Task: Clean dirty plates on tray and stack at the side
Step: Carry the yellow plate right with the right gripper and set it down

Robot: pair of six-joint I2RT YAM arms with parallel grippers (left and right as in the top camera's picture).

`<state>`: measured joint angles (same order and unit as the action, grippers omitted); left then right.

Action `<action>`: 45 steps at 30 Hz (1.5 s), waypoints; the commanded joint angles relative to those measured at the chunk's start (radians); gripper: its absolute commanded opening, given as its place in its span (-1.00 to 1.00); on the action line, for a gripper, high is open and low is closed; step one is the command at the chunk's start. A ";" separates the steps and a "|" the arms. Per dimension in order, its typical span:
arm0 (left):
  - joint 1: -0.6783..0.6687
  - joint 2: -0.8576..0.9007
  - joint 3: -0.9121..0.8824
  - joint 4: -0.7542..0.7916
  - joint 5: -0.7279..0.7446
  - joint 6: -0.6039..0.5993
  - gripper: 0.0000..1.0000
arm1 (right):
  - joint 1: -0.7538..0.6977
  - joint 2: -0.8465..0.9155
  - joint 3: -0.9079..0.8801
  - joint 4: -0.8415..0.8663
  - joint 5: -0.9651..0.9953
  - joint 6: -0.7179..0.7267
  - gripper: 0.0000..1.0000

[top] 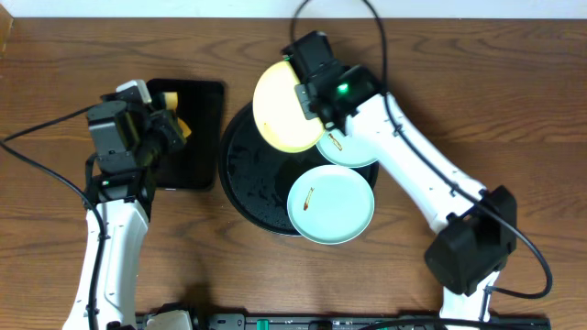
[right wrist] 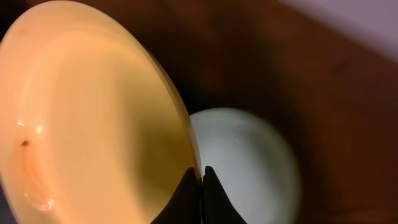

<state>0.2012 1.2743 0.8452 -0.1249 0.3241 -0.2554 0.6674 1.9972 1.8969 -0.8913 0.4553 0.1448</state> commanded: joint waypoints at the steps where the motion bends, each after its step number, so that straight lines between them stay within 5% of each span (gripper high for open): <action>1: 0.023 -0.001 0.010 -0.032 0.063 -0.013 -0.85 | 0.103 -0.002 0.030 0.020 0.394 -0.181 -0.97; 11: 0.025 -0.001 0.010 -0.080 0.065 -0.012 -0.85 | 0.281 0.000 0.021 0.047 0.596 -0.194 -0.97; 28: 0.025 -0.001 0.010 -0.080 0.057 -0.012 -0.85 | 0.309 0.000 0.021 0.079 0.706 -0.175 -0.98; 36: 0.025 -0.001 0.010 -0.085 0.058 -0.012 -0.85 | 0.193 -0.014 0.033 0.008 0.198 -0.082 -0.98; 45: 0.025 -0.001 0.010 -0.088 0.057 -0.012 -0.85 | -0.273 -0.051 0.089 -0.076 -0.642 0.017 -0.98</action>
<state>0.2218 1.2743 0.8452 -0.2131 0.3687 -0.2630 0.5343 1.9942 1.9560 -0.9463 0.1570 0.0990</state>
